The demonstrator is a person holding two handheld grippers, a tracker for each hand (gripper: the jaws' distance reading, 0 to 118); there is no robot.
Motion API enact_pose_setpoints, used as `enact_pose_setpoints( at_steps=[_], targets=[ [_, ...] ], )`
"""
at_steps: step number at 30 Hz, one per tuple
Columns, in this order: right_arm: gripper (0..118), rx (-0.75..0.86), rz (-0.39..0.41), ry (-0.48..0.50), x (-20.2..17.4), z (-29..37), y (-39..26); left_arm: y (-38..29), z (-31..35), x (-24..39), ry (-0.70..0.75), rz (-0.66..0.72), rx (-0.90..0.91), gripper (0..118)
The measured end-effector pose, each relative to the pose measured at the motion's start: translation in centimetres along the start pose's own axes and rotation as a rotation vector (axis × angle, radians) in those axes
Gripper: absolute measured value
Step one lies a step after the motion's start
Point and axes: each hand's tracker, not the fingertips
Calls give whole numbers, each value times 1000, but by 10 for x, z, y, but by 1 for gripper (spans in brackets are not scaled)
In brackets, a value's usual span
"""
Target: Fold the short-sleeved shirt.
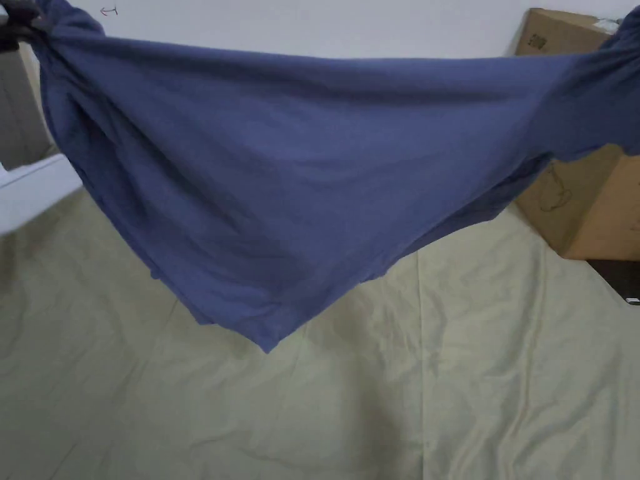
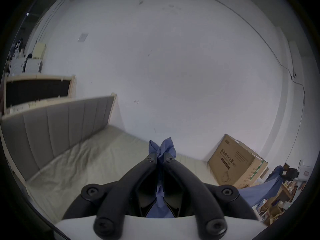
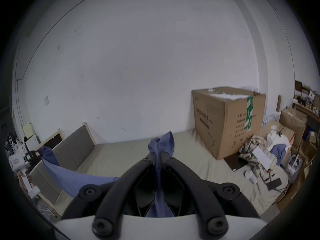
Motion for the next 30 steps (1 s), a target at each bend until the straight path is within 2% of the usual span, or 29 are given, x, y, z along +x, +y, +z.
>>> enact_pose_setpoints(
  at_steps=[1,2,4,5,8,9,11,18,20,24,30],
  targets=[
    [4,11,8,-14,-3,0,8,11,1,7,1,-14,16,2],
    [4,19,12,-22,-5,0,17,-12,-2,-8,-5,-8,17,2],
    [4,32,17,-47,-17,-3,30,-11,-2,-7,-13,-6,25,2],
    [4,39,21,-59,-21,-7,36,20,-7,11,1,-30,30,2],
    [4,38,16,-84,-24,-30,54,20,-22,12,44,-87,40,2],
    [4,36,9,-88,-26,-40,58,54,-35,49,61,-101,44,2],
    [4,30,-2,-95,-31,-60,65,66,-53,67,102,-116,44,2],
    [4,32,-11,-156,-59,-141,62,73,-135,71,211,-167,89,2],
    [4,28,-26,-158,-60,-164,56,67,-156,71,225,-179,81,2],
    [4,1,5,-194,-55,-205,26,45,-200,50,221,-167,24,2],
    [4,-106,-15,-215,-32,-239,-51,-41,-209,18,207,-147,-97,2]
  ],
)
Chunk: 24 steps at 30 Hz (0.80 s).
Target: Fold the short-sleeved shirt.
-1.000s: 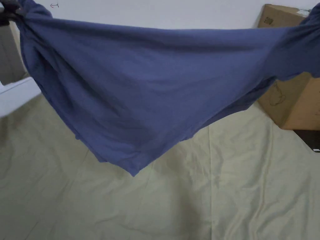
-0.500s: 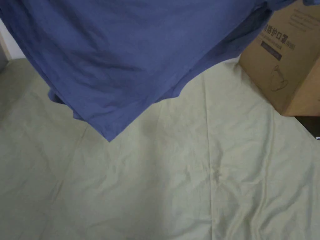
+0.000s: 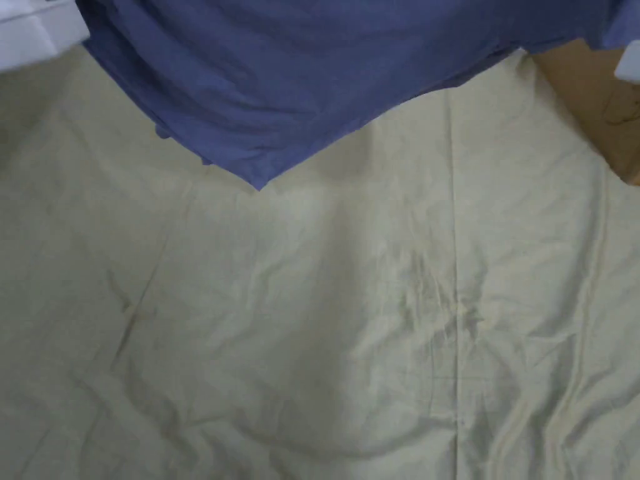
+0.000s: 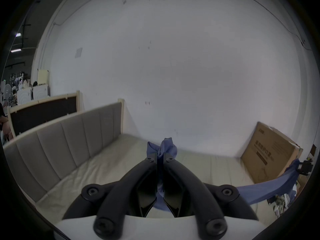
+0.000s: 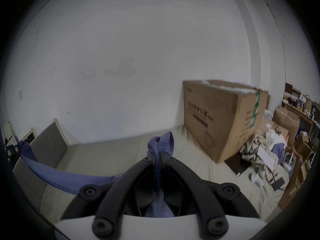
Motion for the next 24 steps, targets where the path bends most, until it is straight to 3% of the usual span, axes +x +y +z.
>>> enact_pose_setpoints(
  at_steps=[4,8,14,20,24],
  targets=[
    [4,-118,-50,22,20,-11,-75,-77,10,-22,-22,35,-86,2],
    [4,-282,-36,24,52,-9,-167,-165,43,-53,-16,17,-221,2],
    [4,-434,-75,2,100,35,-283,-284,110,-111,113,61,-383,1],
    [4,-485,-166,25,125,80,-349,-336,162,-159,201,257,-465,1],
    [4,-484,-111,2,132,102,-359,-343,180,-170,221,170,-473,1]
  ],
)
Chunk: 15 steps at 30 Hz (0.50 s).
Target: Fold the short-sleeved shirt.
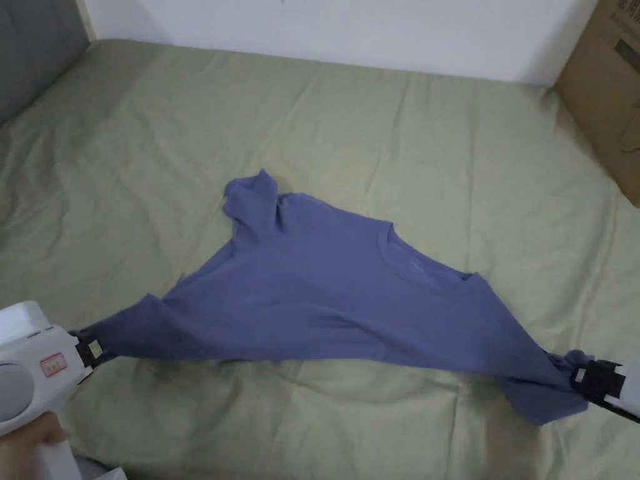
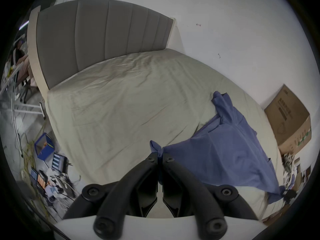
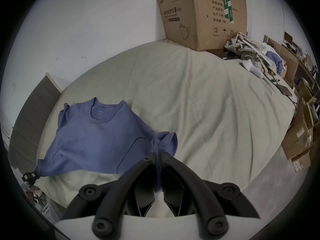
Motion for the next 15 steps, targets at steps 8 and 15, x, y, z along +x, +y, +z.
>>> enact_pose_setpoints(
  at_steps=[8,15],
  targets=[
    [4,16,-8,-15,18,21,0,7,0,-27,44,-41,-2,1],
    [4,-18,36,-13,21,19,-7,5,-8,-39,46,-64,-52,1]
  ],
)
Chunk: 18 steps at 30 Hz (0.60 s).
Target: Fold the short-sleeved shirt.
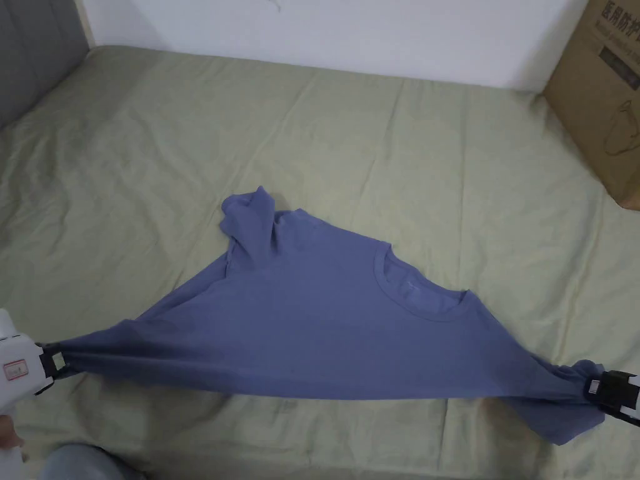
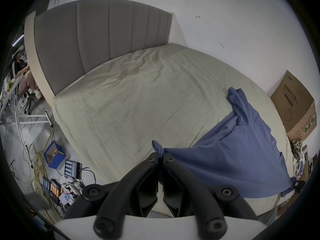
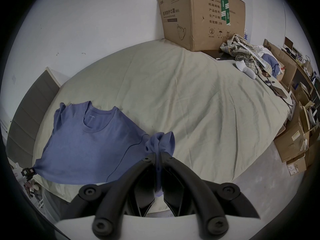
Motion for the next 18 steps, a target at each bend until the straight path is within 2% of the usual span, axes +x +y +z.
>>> enact_pose_setpoints(
  at_steps=[1,2,3,4,5,6,7,11,15,18],
  targets=[
    [4,-5,-5,1,1,0,-1,0,-1,-1,-1,1,-8,2],
    [5,-14,-18,6,1,0,-1,0,0,-2,-19,10,-22,10],
    [11,-25,-36,31,3,2,-2,2,4,-3,-70,26,-48,25],
    [40,-19,-35,44,3,6,-1,2,9,-4,-100,36,-35,58],
    [73,-8,-24,36,1,11,0,4,15,-4,-84,24,6,84],
    [99,19,25,-11,-1,17,4,8,22,-5,-67,8,67,105],
    [111,45,55,-39,-3,22,6,12,28,-6,-56,3,107,118],
    [110,198,106,-56,-14,62,29,45,62,1,-31,-1,294,118],
    [110,433,166,-8,-45,104,45,61,96,37,-7,-110,522,118],
    [112,543,227,2,-78,119,49,60,108,67,-16,-199,599,118]
  ],
)
